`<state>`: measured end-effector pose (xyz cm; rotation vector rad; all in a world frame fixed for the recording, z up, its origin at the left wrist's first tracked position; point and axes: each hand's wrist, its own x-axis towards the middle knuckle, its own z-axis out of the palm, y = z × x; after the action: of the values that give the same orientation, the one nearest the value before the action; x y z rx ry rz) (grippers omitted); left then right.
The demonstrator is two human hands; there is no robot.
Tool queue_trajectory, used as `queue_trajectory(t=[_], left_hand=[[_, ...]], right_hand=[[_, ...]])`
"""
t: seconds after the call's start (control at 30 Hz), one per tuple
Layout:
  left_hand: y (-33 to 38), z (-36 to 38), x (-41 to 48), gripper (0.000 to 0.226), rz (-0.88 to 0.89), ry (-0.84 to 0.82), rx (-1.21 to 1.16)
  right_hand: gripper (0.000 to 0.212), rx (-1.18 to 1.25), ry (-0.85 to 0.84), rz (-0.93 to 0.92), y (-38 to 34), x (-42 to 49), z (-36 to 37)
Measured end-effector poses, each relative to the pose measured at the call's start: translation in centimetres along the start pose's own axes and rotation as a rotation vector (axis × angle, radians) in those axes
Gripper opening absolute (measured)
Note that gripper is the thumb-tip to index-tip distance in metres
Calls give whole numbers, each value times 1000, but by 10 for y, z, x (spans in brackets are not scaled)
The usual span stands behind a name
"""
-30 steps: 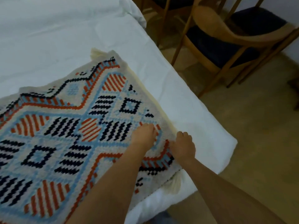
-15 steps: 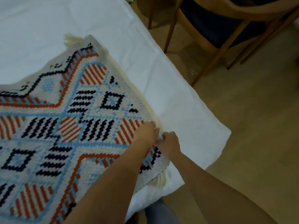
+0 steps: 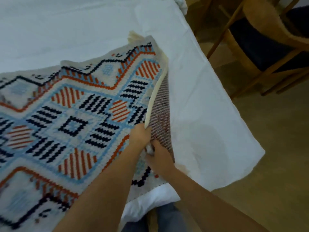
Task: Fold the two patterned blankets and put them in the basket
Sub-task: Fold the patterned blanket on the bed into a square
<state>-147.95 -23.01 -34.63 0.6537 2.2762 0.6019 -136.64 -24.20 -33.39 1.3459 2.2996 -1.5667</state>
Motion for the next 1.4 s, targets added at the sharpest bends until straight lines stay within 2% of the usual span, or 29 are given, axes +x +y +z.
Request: queue_trajectory(t=[0.07,0.1,0.2,0.27,0.4,0.53,0.7,0.83,0.97,1.17,1.4], left_hand=[[-25,-22,-8,42,-20,40,-79],[-36,-33,-13,43,-28,60,-111],[-71,-70,-25,42,-34,99,-142],[-93,-98,-35,40,-41,113,-173],[-143,-149,-57,29,-92,131,-269],[-188,-179,-81,46,-244,61,-318],[-222,-209,-108,43,-300,169,-347],[-257,-235,-133,40,-341,261,-391],[-309,-265,-161,43,-358,323,-440],[-407,-321,-207,21,-355,385,-566],[-497,-383,-234,13,-409,404,-746]], right_hand=[[29,-5,-5,-23,-17,-8,28],[33,-11,-27,-43,-27,-12,41],[8,-7,-112,-92,-59,-23,78],[25,-18,-172,-115,-78,-26,102],[24,-95,-221,-161,-118,-34,145],[27,-151,-295,-230,-148,-40,179],[22,-245,-366,-317,-168,-48,214],[28,-206,-383,-353,-184,-69,249],[23,-200,-470,-397,-208,-90,303],[26,-202,-438,-452,-252,-137,407],[38,-231,-445,-424,-297,-159,505]])
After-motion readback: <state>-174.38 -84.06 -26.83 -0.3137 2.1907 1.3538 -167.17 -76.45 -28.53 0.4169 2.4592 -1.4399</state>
